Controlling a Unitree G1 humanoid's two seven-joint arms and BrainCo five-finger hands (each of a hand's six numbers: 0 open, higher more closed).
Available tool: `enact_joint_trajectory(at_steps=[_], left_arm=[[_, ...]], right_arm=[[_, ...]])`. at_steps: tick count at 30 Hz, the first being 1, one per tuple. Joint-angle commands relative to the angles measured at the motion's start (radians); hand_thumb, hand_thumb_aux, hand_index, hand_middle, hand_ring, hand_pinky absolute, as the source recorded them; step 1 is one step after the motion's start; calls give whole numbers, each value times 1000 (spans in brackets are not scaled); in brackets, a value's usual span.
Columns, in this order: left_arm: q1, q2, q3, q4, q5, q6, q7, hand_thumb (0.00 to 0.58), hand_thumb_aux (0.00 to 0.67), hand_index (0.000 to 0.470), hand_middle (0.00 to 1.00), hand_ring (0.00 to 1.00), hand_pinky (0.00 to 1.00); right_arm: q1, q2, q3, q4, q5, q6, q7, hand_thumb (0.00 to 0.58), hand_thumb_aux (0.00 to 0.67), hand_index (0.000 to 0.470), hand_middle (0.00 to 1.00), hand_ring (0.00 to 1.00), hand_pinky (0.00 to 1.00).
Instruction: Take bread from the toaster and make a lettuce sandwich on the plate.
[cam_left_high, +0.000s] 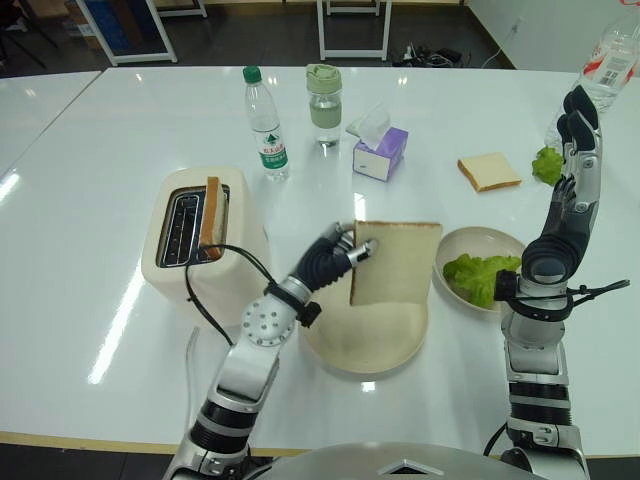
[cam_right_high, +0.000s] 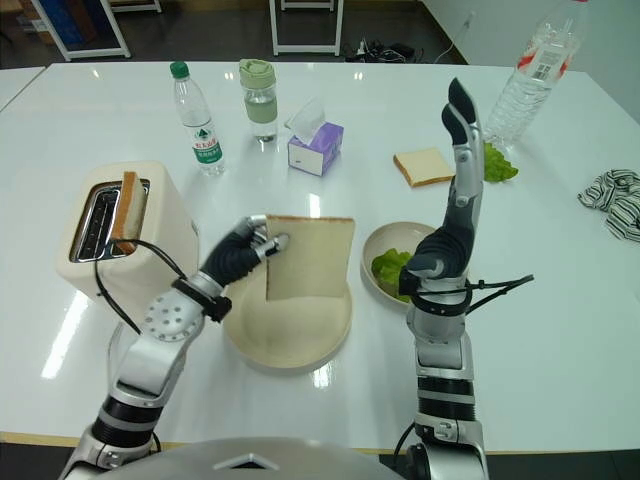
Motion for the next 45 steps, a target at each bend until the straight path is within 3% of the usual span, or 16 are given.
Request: enact_joint_trajectory(at_steps=[1,12,13,14,15,20,31,36,40,45], left_arm=[[60,47,-23,26,42,5,-32,580,670,470,1000,1000,1000],[127,162,30,-7,219,-133,28,580,670,470,1000,1000,1000],[120,164,18,2,259,-159,48,524,462,324,1000,1000,1000],[114,162,10,12,291,-180,65,0,0,0,549,549,549],[109,160,5,23,322,-207,87,0,0,0,4,4,4],[107,149,9,20,346,-341,133,0,0,0,0,0,0],[57,81,135,-21,364,-434,285,0,0,0,0,0,0],[33,-31,186,-102,287,-599,422,0,0,0,0,0,0],[27,-75,229,-158,209,-652,439,0,0,0,0,0,0],[38,-92,247,-146,198,-661,420,0,0,0,0,0,0]], right_arm=[[7,-5,-6,-23,-4,13,6,0,0,0,0,0,0],[24,-2,0,-43,-1,25,12,0,0,0,0,0,0],[26,-3,-1,-46,1,25,14,0,0,0,0,0,0],[28,-4,-2,-47,3,24,14,0,0,0,0,0,0],[30,-4,-2,-49,4,24,15,0,0,0,0,0,0],[31,-7,1,-49,9,21,20,0,0,0,0,0,0],[28,-51,-43,-26,-40,21,11,0,0,0,0,0,0],[71,-387,-172,194,-401,109,-92,0,0,0,0,0,0],[103,-696,-64,390,-739,249,-207,0,0,0,0,0,0],[51,-824,128,505,-891,354,-242,0,0,0,0,0,0]])
